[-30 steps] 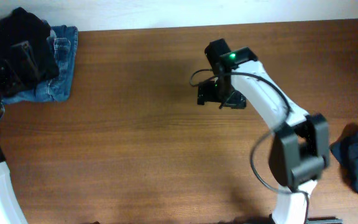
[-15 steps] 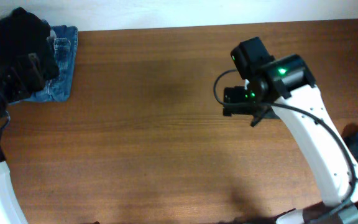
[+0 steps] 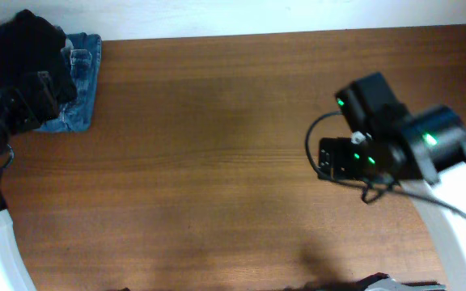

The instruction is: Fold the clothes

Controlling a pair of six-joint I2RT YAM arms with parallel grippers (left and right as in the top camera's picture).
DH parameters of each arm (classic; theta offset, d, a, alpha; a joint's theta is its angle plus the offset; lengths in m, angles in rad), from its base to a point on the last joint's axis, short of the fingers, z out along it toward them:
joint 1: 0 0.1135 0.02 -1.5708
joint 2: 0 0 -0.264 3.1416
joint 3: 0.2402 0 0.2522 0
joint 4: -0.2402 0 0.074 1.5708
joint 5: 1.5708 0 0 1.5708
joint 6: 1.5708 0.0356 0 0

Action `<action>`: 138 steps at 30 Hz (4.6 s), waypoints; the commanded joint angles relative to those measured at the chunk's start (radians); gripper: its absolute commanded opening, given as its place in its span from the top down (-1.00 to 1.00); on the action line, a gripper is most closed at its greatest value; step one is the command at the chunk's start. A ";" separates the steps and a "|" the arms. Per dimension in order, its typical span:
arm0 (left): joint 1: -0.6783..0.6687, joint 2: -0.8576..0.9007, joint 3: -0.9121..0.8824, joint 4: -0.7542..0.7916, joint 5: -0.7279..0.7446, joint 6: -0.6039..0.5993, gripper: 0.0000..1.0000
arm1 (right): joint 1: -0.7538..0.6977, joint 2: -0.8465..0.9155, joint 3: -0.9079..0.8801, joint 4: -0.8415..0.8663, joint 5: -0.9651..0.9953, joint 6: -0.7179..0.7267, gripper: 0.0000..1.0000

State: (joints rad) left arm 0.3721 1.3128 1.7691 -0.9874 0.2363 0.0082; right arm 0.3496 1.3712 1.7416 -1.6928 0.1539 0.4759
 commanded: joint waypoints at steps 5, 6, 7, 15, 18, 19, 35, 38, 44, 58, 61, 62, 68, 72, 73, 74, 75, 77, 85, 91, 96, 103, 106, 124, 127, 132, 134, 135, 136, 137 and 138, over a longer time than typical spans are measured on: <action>-0.001 0.002 -0.003 -0.003 0.011 0.008 -0.98 | 0.005 -0.150 -0.005 -0.006 -0.019 0.011 -0.97; -0.001 0.002 -0.003 -0.003 0.011 0.008 -0.99 | 0.005 -0.163 -0.005 -0.006 -0.023 0.011 -0.97; -0.001 0.002 -0.003 -0.003 0.011 0.008 -0.98 | 0.005 -0.173 -0.005 -0.006 -0.025 0.011 -0.97; -0.001 0.002 -0.003 -0.003 0.011 0.008 -0.98 | 0.005 -0.237 -0.005 -0.006 -0.061 0.011 -0.97; -0.001 0.002 -0.003 -0.003 0.011 0.008 -0.98 | 0.005 -0.249 -0.005 -0.006 -0.068 0.012 -0.97; -0.001 0.002 -0.003 -0.003 0.011 0.008 -0.98 | 0.005 -0.251 -0.005 -0.006 -0.068 0.012 -0.97; -0.001 0.002 -0.003 -0.003 0.011 0.008 -0.98 | 0.005 -0.220 -0.005 -0.006 -0.063 0.011 -0.97; -0.001 0.002 -0.003 -0.003 0.011 0.008 -0.98 | 0.005 -0.207 -0.005 -0.006 -0.064 0.011 -0.97; -0.001 0.002 -0.003 -0.003 0.011 0.008 -0.98 | 0.005 -0.164 -0.005 0.009 -0.071 0.011 -0.97; -0.001 0.002 -0.003 -0.003 0.011 0.008 -0.99 | 0.002 -0.150 -0.005 0.074 -0.050 -0.053 -0.98; -0.001 0.002 -0.003 -0.003 0.011 0.008 -0.98 | -0.013 -0.231 -0.005 0.182 -0.018 -0.053 -0.97; -0.001 0.002 -0.003 -0.003 0.011 0.008 -0.98 | -0.031 -0.251 -0.010 0.205 -0.019 -0.053 -0.97; -0.001 0.002 -0.003 -0.003 0.011 0.008 -0.98 | -0.183 -0.395 -0.148 0.294 -0.026 -0.054 -0.97; -0.001 0.002 -0.003 -0.003 0.011 0.008 -0.98 | -0.240 -0.512 -0.348 0.394 -0.026 -0.067 -0.97; -0.001 0.002 -0.003 -0.003 0.011 0.008 -0.98 | -0.242 -0.546 -0.405 0.441 -0.031 -0.088 -0.97; -0.001 0.002 -0.003 -0.003 0.011 0.008 -0.98 | -0.243 -0.581 -0.463 0.495 -0.036 -0.114 -0.97; -0.001 0.002 -0.003 -0.003 0.011 0.008 -0.98 | -0.243 -0.620 -0.526 0.558 -0.048 -0.150 -0.97; -0.001 0.002 -0.003 -0.003 0.011 0.008 -0.98 | -0.243 -0.703 -0.663 0.703 -0.080 -0.219 -0.97; -0.001 0.002 -0.003 -0.003 0.011 0.008 -0.98 | -0.302 -1.007 -1.143 1.152 -0.167 -0.262 -0.97; -0.001 0.002 -0.003 -0.003 0.011 0.008 -0.98 | -0.305 -1.166 -1.384 1.365 -0.172 -0.262 -0.97; -0.001 0.002 -0.003 -0.003 0.011 0.008 -0.98 | -0.305 -1.309 -1.518 1.495 -0.177 -0.261 -0.97; -0.001 0.002 -0.003 -0.003 0.011 0.008 -0.98 | -0.305 -1.368 -1.591 1.633 -0.177 -0.259 -0.97; -0.001 0.002 -0.003 -0.003 0.011 0.008 -0.98 | -0.305 -1.368 -1.604 1.701 -0.169 -0.262 -0.97; -0.001 0.002 -0.003 -0.003 0.011 0.008 -0.98 | -0.304 -1.368 -1.736 1.986 -0.169 -0.262 -0.97; -0.001 0.002 -0.003 -0.003 0.011 0.008 -0.98 | -0.304 -1.368 -1.736 1.955 -0.169 -0.262 -0.97; -0.001 0.002 -0.003 -0.003 0.011 0.008 -0.98 | -0.304 -1.368 -1.736 1.723 -0.146 -0.262 -0.97; -0.001 0.002 -0.003 -0.003 0.011 0.008 -0.98 | -0.304 -1.368 -1.736 1.640 -0.129 -0.262 -0.98; -0.001 0.002 -0.003 -0.003 0.011 0.008 -0.98 | -0.304 -1.368 -1.736 1.607 -0.117 -0.263 -0.97; -0.001 0.002 -0.003 -0.003 0.011 0.008 -0.98 | -0.305 -1.367 -1.736 1.614 -0.116 -0.294 -0.97; -0.001 0.002 -0.003 -0.003 0.011 0.008 -0.99 | -0.304 -1.368 -1.736 1.614 -0.117 -0.320 -0.97; -0.001 0.002 -0.003 -0.003 0.011 0.008 -0.98 | -0.304 -1.368 -1.736 1.614 -0.117 -0.349 -0.97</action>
State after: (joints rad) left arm 0.3721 1.3128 1.7687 -0.9890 0.2363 0.0082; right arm 0.0528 0.0139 0.0101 -0.0723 0.0067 0.2085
